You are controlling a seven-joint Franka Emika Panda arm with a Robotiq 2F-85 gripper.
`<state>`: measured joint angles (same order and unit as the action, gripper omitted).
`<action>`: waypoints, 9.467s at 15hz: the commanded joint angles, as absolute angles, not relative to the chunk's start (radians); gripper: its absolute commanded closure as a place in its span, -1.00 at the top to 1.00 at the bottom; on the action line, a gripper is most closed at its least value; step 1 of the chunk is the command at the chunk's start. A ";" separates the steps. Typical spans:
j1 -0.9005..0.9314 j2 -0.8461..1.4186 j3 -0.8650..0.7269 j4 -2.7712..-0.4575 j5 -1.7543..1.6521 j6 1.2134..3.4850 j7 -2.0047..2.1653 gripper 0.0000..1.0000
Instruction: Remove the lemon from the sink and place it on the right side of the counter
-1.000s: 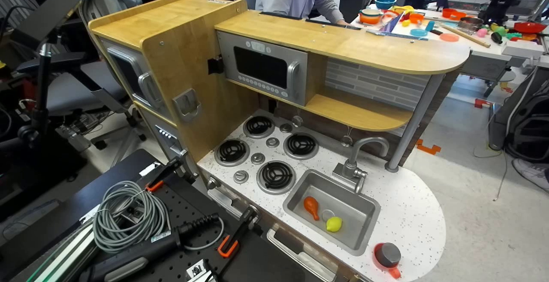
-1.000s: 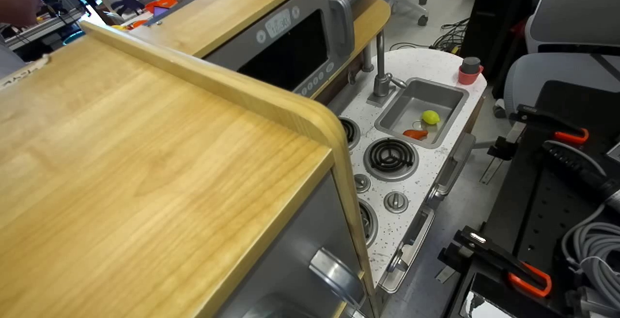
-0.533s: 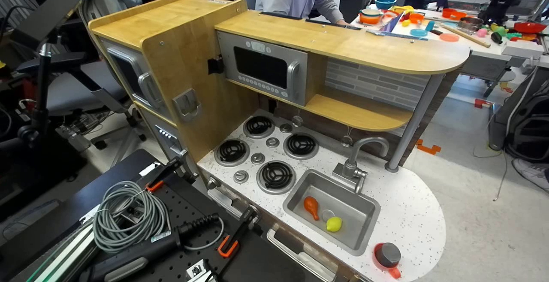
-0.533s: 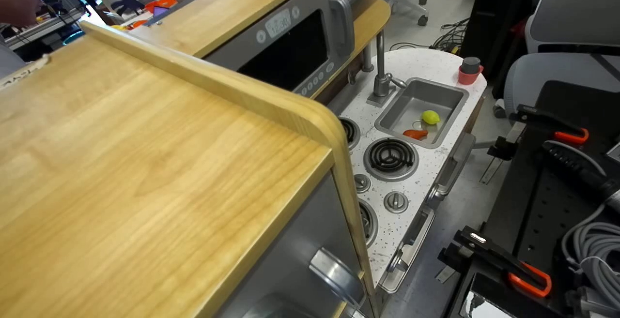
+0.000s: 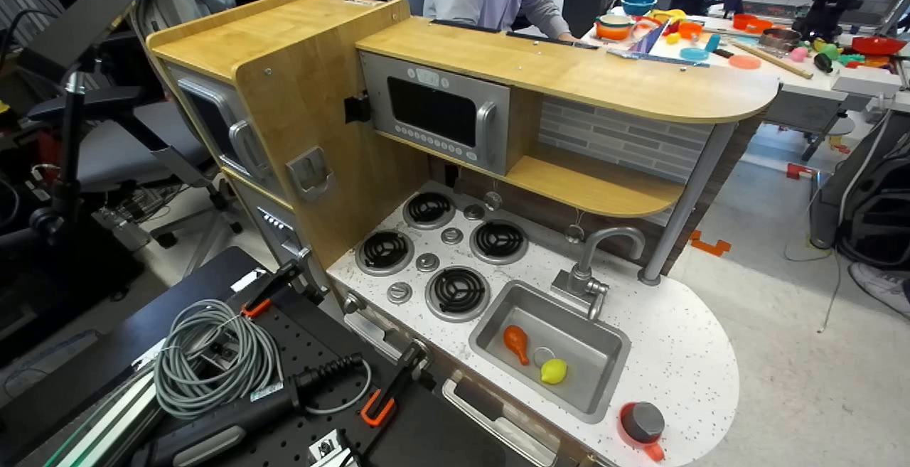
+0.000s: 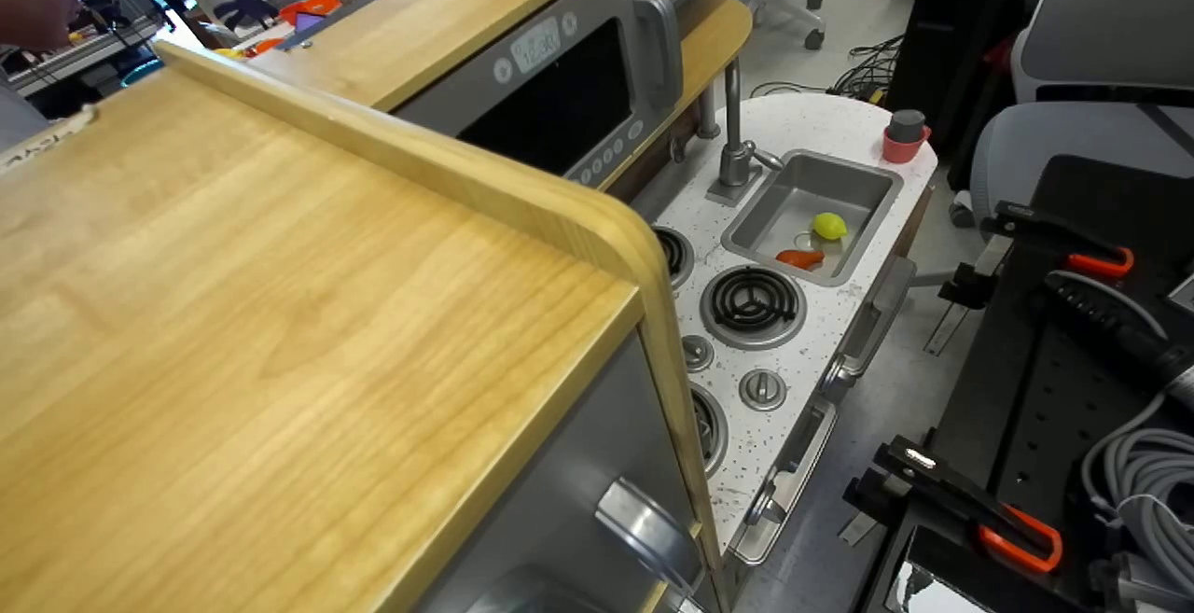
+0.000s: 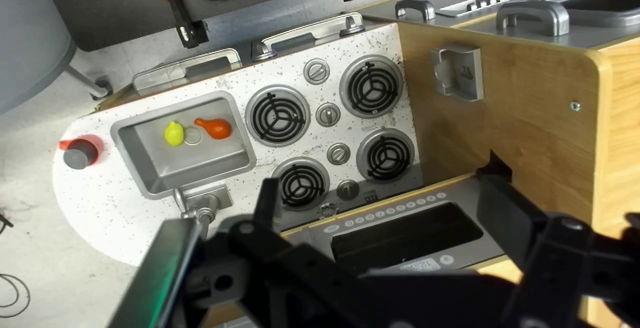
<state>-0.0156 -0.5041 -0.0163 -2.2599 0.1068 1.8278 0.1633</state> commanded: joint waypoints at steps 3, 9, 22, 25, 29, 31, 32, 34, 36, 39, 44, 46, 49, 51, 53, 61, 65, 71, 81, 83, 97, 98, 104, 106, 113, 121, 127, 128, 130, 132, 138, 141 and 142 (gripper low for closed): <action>-0.028 -0.502 -0.004 -2.256 0.064 1.843 0.132 1.00; -0.013 -0.496 -0.015 -2.251 0.028 1.851 0.009 1.00; -0.007 -0.492 -0.019 -2.245 -0.079 1.842 -0.142 1.00; -0.010 -0.495 -0.017 -2.248 -0.073 1.845 -0.123 1.00; -0.069 -0.330 -0.129 -2.331 -0.114 2.121 -0.211 1.00; -0.099 -0.223 -0.174 -2.332 -0.118 2.221 -0.250 1.00; -0.114 -0.164 -0.192 -2.324 -0.117 2.263 -0.266 1.00; -0.141 -0.039 -0.224 -2.301 -0.097 2.349 -0.312 1.00; -0.170 0.090 -0.243 -2.271 -0.077 2.422 -0.346 1.00; -0.221 0.291 -0.235 -2.204 -0.046 2.509 -0.357 1.00; -0.290 0.618 -0.191 -2.030 -0.053 2.526 -0.325 1.00; -0.307 0.746 -0.180 -1.940 -0.063 2.526 -0.312 1.00; -0.318 0.921 -0.178 -1.796 -0.076 2.531 -0.289 1.00; -0.325 1.020 -0.176 -1.703 -0.075 2.542 -0.277 1.00; -0.323 1.093 -0.177 -1.627 -0.082 2.555 -0.273 1.00; -0.321 1.182 -0.134 -1.534 -0.105 2.577 -0.326 1.00; -0.319 1.220 -0.126 -1.501 -0.111 2.572 -0.332 1.00; -0.313 1.315 -0.141 -1.411 -0.119 2.571 -0.321 1.00; -0.323 1.268 -0.131 -1.472 -0.119 2.624 -0.343 -0.43; -0.330 1.199 -0.138 -1.563 -0.104 2.686 -0.370 -0.68; -0.419 0.831 -0.152 -1.734 -0.093 2.654 -0.352 -0.68; -0.426 0.851 -0.158 -1.691 -0.087 2.625 -0.336 -0.68; -0.454 1.004 -0.184 -1.442 -0.070 2.469 -0.249 -0.68; -0.465 1.065 -0.181 -1.357 -0.064 2.429 -0.235 -0.68; -0.501 1.264 -0.164 -1.079 -0.045 2.323 -0.228 -0.68; -0.505 1.435 -0.156 -0.860 -0.040 2.212 -0.245 -0.68; -0.496 1.494 -0.151 -0.787 -0.046 2.184 -0.251 -0.68; -0.496 1.499 -0.152 -0.778 -0.045 2.173 -0.246 0.32; -0.496 1.463 -0.150 -0.828 -0.050 2.178 -0.239 0.48; -0.495 1.463 -0.151 -0.814 -0.054 2.171 -0.246 0.77; -0.471 1.349 -0.172 -0.917 -0.074 2.186 -0.266 1.00; -0.456 1.223 -0.175 -1.053 -0.089 2.212 -0.302 1.00; -0.458 1.179 -0.167 -1.100 -0.092 2.217 -0.333 1.00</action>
<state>-0.4774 1.3460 -0.1662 -0.9014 -0.0719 2.2110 -0.2783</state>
